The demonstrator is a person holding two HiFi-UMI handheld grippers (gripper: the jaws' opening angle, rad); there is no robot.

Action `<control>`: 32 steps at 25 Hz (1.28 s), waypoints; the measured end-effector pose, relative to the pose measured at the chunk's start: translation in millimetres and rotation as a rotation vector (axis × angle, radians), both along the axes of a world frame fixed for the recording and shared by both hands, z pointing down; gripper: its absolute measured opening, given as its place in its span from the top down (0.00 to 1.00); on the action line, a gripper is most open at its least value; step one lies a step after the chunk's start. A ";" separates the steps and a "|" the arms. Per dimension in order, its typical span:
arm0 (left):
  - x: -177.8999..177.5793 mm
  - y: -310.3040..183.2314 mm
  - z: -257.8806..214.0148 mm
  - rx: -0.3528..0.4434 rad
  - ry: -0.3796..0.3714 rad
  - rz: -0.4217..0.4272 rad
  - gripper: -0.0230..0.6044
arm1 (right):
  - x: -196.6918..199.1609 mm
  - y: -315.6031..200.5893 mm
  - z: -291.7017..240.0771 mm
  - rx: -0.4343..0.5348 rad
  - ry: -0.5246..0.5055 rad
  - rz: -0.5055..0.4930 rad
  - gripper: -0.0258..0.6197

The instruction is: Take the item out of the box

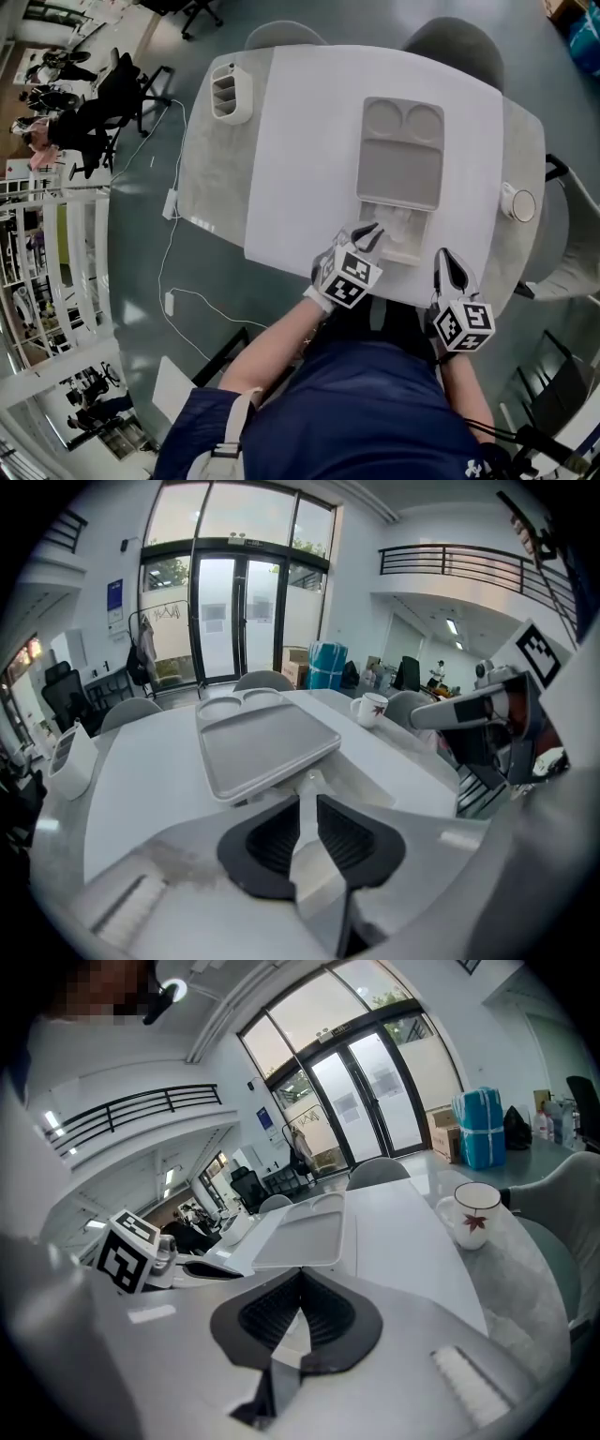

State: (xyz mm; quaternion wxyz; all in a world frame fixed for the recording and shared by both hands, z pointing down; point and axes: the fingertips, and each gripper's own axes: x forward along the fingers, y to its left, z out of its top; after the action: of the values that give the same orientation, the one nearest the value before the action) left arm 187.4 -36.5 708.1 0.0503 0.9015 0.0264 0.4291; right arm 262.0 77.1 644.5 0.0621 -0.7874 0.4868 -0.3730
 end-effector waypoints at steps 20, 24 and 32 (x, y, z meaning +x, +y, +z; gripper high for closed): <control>12.3 28.3 77.9 0.137 -0.351 0.260 0.76 | 9.3 6.9 16.6 -0.010 -0.039 0.000 0.96; 11.6 27.7 86.1 0.154 -0.413 0.280 0.76 | 13.2 10.2 16.4 -0.016 -0.036 0.008 0.96; 12.9 29.8 94.4 0.176 -0.480 0.354 0.86 | 17.3 12.3 20.5 -0.023 -0.044 0.014 0.96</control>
State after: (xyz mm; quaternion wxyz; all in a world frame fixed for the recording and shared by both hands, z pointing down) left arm 200.3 -6.7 802.5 -0.0988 0.7568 0.1328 0.6323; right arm 279.3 89.3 665.0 0.0661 -0.7830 0.4756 -0.3954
